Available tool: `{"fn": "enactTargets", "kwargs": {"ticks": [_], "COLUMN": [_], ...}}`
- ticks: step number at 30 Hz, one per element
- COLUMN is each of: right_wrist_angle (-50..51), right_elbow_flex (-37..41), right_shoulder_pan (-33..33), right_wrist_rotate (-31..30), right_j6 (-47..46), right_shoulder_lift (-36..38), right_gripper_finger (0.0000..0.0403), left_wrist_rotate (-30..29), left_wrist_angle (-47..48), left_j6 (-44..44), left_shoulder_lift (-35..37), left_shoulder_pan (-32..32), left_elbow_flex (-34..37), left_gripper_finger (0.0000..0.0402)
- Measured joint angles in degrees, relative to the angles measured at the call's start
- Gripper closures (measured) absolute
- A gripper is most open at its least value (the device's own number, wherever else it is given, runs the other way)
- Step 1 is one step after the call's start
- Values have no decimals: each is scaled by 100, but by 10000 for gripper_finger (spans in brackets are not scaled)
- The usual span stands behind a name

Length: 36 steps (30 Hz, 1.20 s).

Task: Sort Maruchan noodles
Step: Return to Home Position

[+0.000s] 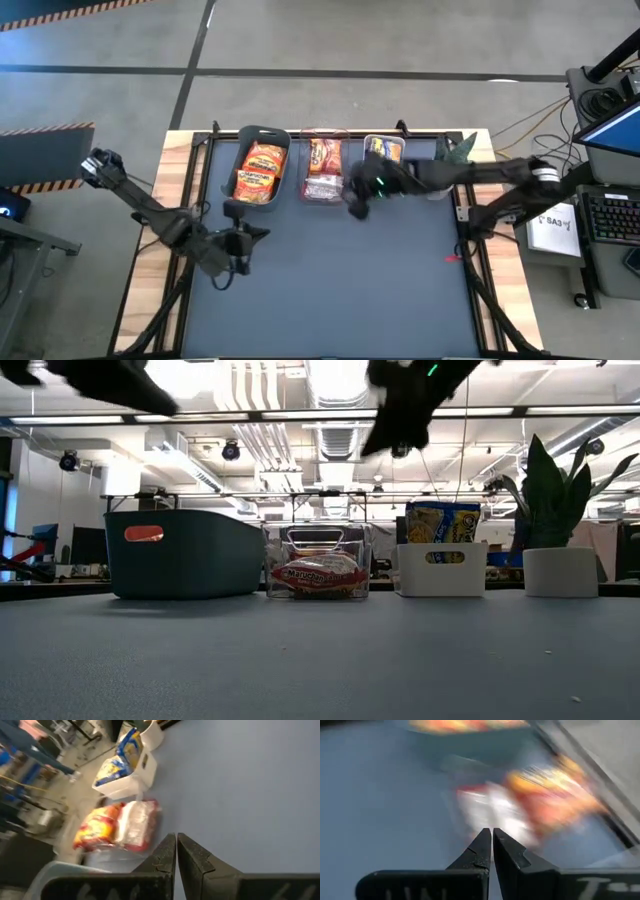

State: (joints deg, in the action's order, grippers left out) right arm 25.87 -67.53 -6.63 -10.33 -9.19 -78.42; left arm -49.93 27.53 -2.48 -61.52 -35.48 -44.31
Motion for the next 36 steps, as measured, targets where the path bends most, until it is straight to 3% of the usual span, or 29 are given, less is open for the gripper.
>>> {"fn": "enactTargets", "kwargs": {"ticks": [3, 5, 7, 9, 12, 18, 22, 24, 31, 36], "right_wrist_angle": [-1357, -2428, -3175, -3608, -3719, -3670, -3707, -3705, -3856, -3813], "right_elbow_flex": [869, 1595, 2251, 2717, 3141, 3530, 3562, 3615, 3852, 4094], "right_shoulder_pan": [690, 1106, 1424, 1623, 1781, 1821, 1831, 1827, 1825, 1825], "right_wrist_rotate": [698, 928, 826, 103, -639, -633, -614, -623, -621, -591], "right_j6": [586, 1022, 1364, 1509, 1034, -599, -42, 233, 620, 727], "right_shoulder_lift": [607, 995, 1355, 1648, 2044, 2413, 2440, 2437, 2789, 3428], "right_gripper_finger": [394, 394, 394, 394, 394, 394, 394, 394, 394, 394], "left_wrist_rotate": [0, 8, -10, -262, -360, -335, -1092, -1074, 277, 2658], "left_wrist_angle": [179, -209, -884, -1553, -2083, -2269, -2952, -3363, -3798, -3602], "left_j6": [-491, -430, -187, -266, -583, -1713, -857, -280, 867, 1480], "left_shoulder_lift": [392, 657, 925, 1111, 1353, 1343, 1139, 1018, 901, 982], "left_shoulder_pan": [-466, -785, -1003, -1087, -1097, -1094, -908, -714, 485, 1412], "left_elbow_flex": [82, 225, 458, 698, 903, 964, 964, 982, 990, 997], "left_gripper_finger": [402, 402, 402, 402, 402, 402, 402, 402, 402, 402]}}
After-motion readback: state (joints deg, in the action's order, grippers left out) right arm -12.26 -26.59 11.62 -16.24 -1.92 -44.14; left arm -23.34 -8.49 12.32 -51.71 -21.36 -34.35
